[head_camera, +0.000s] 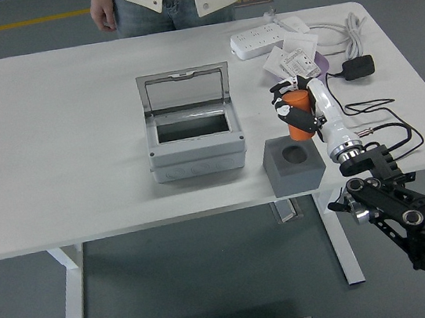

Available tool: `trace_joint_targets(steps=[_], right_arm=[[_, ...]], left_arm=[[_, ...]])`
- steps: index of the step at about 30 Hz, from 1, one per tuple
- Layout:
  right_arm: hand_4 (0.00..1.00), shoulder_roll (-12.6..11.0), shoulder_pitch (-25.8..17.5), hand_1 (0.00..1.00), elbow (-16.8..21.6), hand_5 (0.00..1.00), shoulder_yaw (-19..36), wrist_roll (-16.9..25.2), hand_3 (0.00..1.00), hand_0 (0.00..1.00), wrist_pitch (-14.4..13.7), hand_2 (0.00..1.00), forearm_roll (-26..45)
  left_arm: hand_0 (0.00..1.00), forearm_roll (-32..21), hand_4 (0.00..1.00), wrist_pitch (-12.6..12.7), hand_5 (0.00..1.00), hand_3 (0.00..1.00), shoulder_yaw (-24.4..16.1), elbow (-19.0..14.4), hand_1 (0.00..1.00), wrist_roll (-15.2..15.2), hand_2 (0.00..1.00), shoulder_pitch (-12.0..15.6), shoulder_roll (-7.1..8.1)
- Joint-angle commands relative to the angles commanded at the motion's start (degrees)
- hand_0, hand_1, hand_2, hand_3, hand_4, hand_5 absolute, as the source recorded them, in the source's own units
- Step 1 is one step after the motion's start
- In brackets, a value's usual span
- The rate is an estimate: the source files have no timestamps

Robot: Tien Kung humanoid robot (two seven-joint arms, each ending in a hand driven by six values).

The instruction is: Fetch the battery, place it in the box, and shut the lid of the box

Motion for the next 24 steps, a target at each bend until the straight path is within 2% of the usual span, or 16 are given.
trace_joint_targets(steps=[5, 9, 15, 20, 24], right_arm=[[0.002, -0.5, 1.7, 0.188, 2.0, 0.002, -0.9, -4.1, 0.243, 0.151, -0.3, 0.247, -6.6], [0.002, -0.6, 4.4, 0.187, 3.2, 0.002, -2.6, -9.1, 0.244, 0.153, 1.3, 0.248, -14.1], [0.002, 0.7, 9.8, 0.178, 2.7, 0.002, -6.5, -16.8, 0.245, 0.140, 5.6, 0.247, -25.7], [0.002, 2.9, 15.1, 0.178, -0.4, 0.002, -11.5, -22.5, 0.245, 0.140, 9.6, 0.247, -34.3], [0.002, 5.2, 19.3, 0.176, -3.5, 0.002, -15.0, -25.9, 0.246, 0.136, 13.9, 0.248, -40.4]], left_arm=[[0.573, -0.1, 0.523, -0.1, 0.002, 0.555, 0.2, 0.0, 0.587, 0.1, 0.504, 0.0, -0.04], [0.573, -0.3, 0.523, -0.1, 0.002, 0.555, 0.3, 0.0, 0.587, 0.2, 0.504, 0.1, -0.03], [0.573, -0.1, 0.523, -0.2, 0.002, 0.555, 0.1, 0.0, 0.587, 0.4, 0.504, 0.1, 0.10], [0.573, 0.0, 0.523, -0.3, 0.002, 0.555, 0.1, 0.0, 0.587, 0.6, 0.504, 0.1, 0.24], [0.573, -0.1, 0.523, -0.5, 0.002, 0.555, 0.2, 0.0, 0.587, 0.8, 0.504, 0.0, 0.36]])
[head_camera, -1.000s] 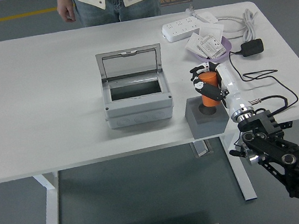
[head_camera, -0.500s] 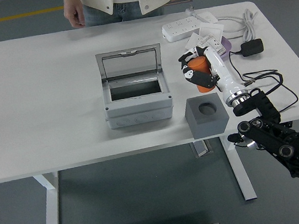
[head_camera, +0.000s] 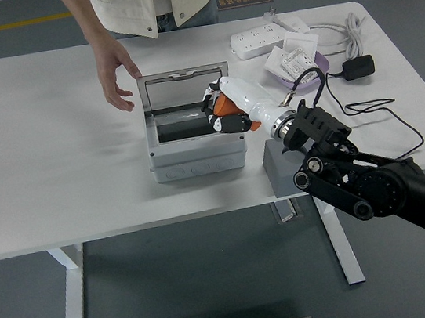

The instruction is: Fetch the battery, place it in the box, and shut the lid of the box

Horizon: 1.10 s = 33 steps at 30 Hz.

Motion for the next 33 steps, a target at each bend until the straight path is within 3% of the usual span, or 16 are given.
trace_joint_targets(steps=[3, 8, 17, 23, 33], right_arm=[[0.002, 1.4, 2.2, 0.175, -1.7, 0.002, -1.5, -0.7, 0.253, 0.139, 1.1, 0.247, -3.4], [0.002, 4.0, 5.5, 0.175, -4.6, 0.002, -3.6, -0.3, 0.253, 0.139, 0.5, 0.247, -4.4], [0.002, 8.8, 9.5, 0.183, -10.2, 0.002, -9.5, 4.2, 0.256, 0.143, -4.7, 0.244, 1.6], [0.002, 9.0, 11.2, 0.185, -14.0, 0.002, -13.9, 9.8, 0.257, 0.145, -7.1, 0.245, 6.0], [0.002, 9.0, 12.5, 0.205, -18.0, 0.002, -17.8, 13.1, 0.272, 0.159, -10.1, 0.261, 10.9]], left_arm=[[0.573, 0.0, 0.523, -0.1, 0.002, 0.555, 0.1, 0.0, 0.587, 0.1, 0.504, 0.0, 0.12], [0.573, 0.2, 0.523, -0.2, 0.002, 0.555, 0.0, 0.0, 0.587, 0.4, 0.504, -0.1, 0.33], [0.573, 0.8, 0.523, -0.4, 0.002, 0.555, 0.0, 0.0, 0.587, 0.6, 0.504, -0.5, 0.69], [0.573, 1.0, 0.523, -0.5, 0.002, 0.555, 0.0, 0.0, 0.587, 0.7, 0.504, -0.9, 0.82], [0.573, 1.4, 0.523, -0.5, 0.002, 0.555, 0.1, 0.0, 0.587, 0.7, 0.504, -1.5, 0.95]])
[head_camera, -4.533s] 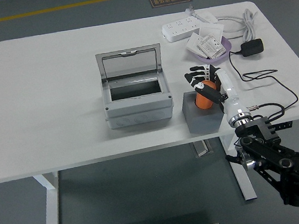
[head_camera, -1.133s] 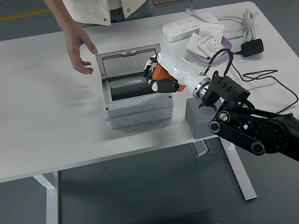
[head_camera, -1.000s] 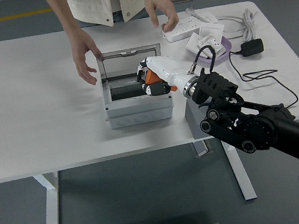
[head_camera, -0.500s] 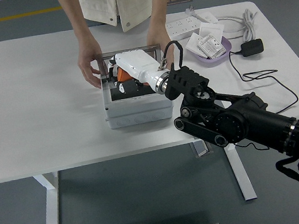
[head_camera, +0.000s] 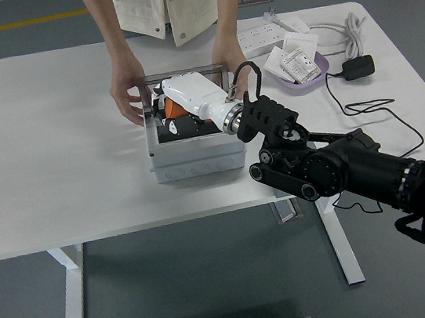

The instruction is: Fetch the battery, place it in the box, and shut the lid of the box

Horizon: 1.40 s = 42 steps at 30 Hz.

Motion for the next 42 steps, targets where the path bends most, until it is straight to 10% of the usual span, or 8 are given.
trace_joint_targets(steps=[29, 30, 35, 36, 41, 42], right_arm=[[0.016, 0.0, 0.3, 0.219, -3.3, 0.002, -3.4, 1.2, 0.275, 0.259, 1.4, 0.263, 8.7], [0.183, 0.0, 0.4, 0.290, -3.4, 0.016, -3.4, 1.1, 0.474, 0.412, 1.5, 0.371, 8.8], [0.183, 0.0, 0.4, 0.290, -3.4, 0.016, -3.4, 1.0, 0.474, 0.412, 2.2, 0.371, 9.2], [0.349, 0.0, 0.4, 0.560, -3.4, 0.231, -3.4, 1.0, 0.675, 0.617, 2.3, 0.595, 9.4], [0.349, 0.0, 0.2, 0.560, -3.2, 0.231, -3.3, 1.1, 0.675, 0.617, 2.5, 0.595, 10.0], [0.666, 0.0, 0.1, 0.744, -3.1, 0.329, -3.2, 1.2, 0.830, 0.820, 2.5, 0.745, 10.1]], left_arm=[[0.573, 0.6, 0.523, -0.4, 0.002, 0.555, 0.0, 0.0, 0.587, 0.3, 0.504, -0.9, -0.19], [0.573, 0.7, 0.523, -0.4, 0.002, 0.555, 0.0, 0.0, 0.587, 0.4, 0.504, -0.9, -0.19], [0.573, 0.9, 0.523, -0.4, 0.002, 0.555, -0.2, 0.0, 0.587, 0.4, 0.504, -1.0, -0.18], [0.573, 0.9, 0.523, -0.4, 0.002, 0.555, -0.1, 0.0, 0.587, 0.4, 0.504, -1.0, -0.20], [0.573, 1.0, 0.523, -0.5, 0.002, 0.555, -0.2, 0.0, 0.587, 0.4, 0.504, -1.0, -0.25], [0.573, 1.1, 0.523, -0.5, 0.002, 0.555, -0.2, 0.0, 0.587, 0.4, 0.504, -1.0, -0.26]])
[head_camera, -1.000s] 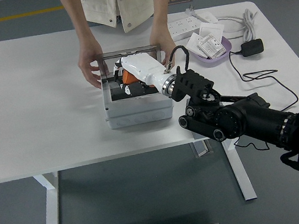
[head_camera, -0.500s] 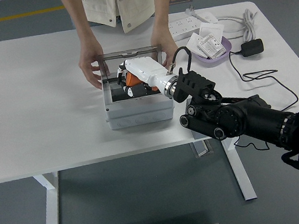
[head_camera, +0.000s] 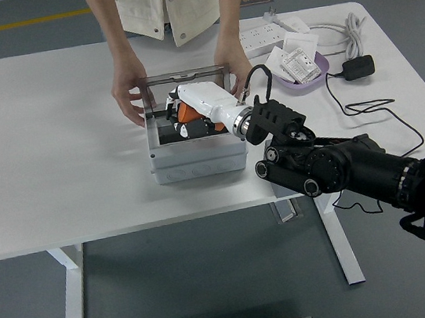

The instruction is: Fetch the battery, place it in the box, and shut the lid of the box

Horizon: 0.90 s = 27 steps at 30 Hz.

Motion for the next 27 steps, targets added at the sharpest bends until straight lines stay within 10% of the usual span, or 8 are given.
trace_joint_targets(steps=[17, 27], right_arm=[[0.776, 0.0, -1.0, 0.755, 2.9, 0.419, 2.3, -0.4, 0.837, 0.838, 0.1, 0.749, -0.8], [0.809, -3.1, -6.1, 0.756, 14.5, 0.453, 12.3, -5.3, 0.832, 0.836, 4.7, 0.744, -4.0]], left_arm=[[0.573, 0.1, 0.523, 0.0, 0.002, 0.555, -0.1, 0.0, 0.587, 0.0, 0.504, 0.3, -0.14], [0.573, -0.4, 0.523, 0.0, 0.002, 0.555, -0.2, 0.0, 0.587, 0.0, 0.504, 1.5, -0.63]])
